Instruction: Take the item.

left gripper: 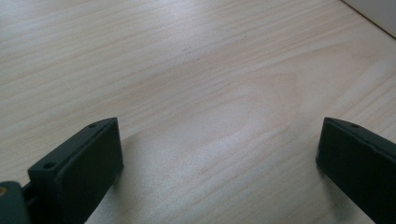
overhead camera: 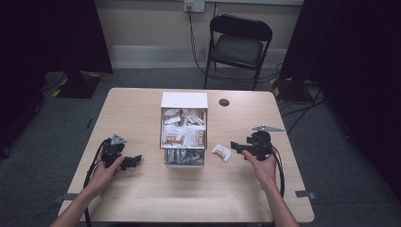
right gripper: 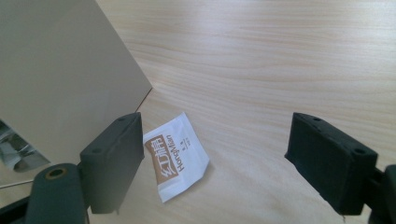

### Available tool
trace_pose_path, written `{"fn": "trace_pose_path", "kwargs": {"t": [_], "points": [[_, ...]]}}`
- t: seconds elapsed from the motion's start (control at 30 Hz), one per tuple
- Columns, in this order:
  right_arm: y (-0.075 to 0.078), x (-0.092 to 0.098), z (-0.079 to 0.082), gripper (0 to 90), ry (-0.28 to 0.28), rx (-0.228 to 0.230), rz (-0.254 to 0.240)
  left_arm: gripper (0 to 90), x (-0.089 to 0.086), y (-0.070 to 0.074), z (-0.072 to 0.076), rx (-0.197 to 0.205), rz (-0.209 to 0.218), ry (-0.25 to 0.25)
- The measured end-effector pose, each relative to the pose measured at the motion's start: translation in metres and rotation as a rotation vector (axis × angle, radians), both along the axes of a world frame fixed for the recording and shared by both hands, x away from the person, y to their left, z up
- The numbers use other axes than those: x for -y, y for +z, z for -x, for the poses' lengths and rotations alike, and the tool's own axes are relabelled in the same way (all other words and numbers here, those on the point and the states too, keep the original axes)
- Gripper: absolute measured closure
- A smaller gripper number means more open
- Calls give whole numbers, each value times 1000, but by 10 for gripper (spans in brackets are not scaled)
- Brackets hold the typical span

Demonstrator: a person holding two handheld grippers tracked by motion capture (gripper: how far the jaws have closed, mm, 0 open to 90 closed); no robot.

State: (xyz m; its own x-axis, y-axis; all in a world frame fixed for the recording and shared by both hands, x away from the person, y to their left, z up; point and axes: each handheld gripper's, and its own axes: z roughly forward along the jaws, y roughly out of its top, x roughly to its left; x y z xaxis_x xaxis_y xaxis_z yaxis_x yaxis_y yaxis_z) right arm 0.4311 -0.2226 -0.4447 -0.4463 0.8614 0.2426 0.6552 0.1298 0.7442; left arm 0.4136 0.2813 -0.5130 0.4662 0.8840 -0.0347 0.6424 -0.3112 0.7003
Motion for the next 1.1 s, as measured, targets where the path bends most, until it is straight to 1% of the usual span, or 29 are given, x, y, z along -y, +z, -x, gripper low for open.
{"fn": "trace_pose_path", "kwargs": {"t": [0.03,0.17,0.3,0.37,0.4,0.47,0.5,0.6,0.67,0.77,0.87,0.97,1.03,1.1], "points": [[2,1,2,176,1,9,2,0,0,0,0,0,0,0],[8,6,10,172,-5,19,-3,0,0,0,0,0,0,0],[13,13,17,168,-21,17,1,0,0,0,0,0,0,0],[14,17,21,168,-31,23,4,0,0,0,0,0,0,0],[14,20,24,168,-45,25,6,0,0,0,0,-1,2,0],[13,26,26,174,-64,22,21,0,0,0,0,0,1,0],[12,30,26,181,-90,7,34,0,0,0,0,0,0,0],[10,43,26,180,-127,-23,15,0,0,0,0,-1,1,0],[10,50,26,177,-138,-31,17,0,0,0,0,0,0,0],[8,60,30,176,-161,-31,26,0,0,0,0,0,1,0],[2,70,34,176,-184,-40,67,0,0,0,0,-1,0,0],[-5,79,37,176,-208,-52,73,0,0,0,0,-1,1,0],[-11,84,37,177,-226,-61,85,0,0,0,0,-1,2,0],[-17,88,37,186,-241,-82,99,0,0,0,0,-1,2,-1]]}}
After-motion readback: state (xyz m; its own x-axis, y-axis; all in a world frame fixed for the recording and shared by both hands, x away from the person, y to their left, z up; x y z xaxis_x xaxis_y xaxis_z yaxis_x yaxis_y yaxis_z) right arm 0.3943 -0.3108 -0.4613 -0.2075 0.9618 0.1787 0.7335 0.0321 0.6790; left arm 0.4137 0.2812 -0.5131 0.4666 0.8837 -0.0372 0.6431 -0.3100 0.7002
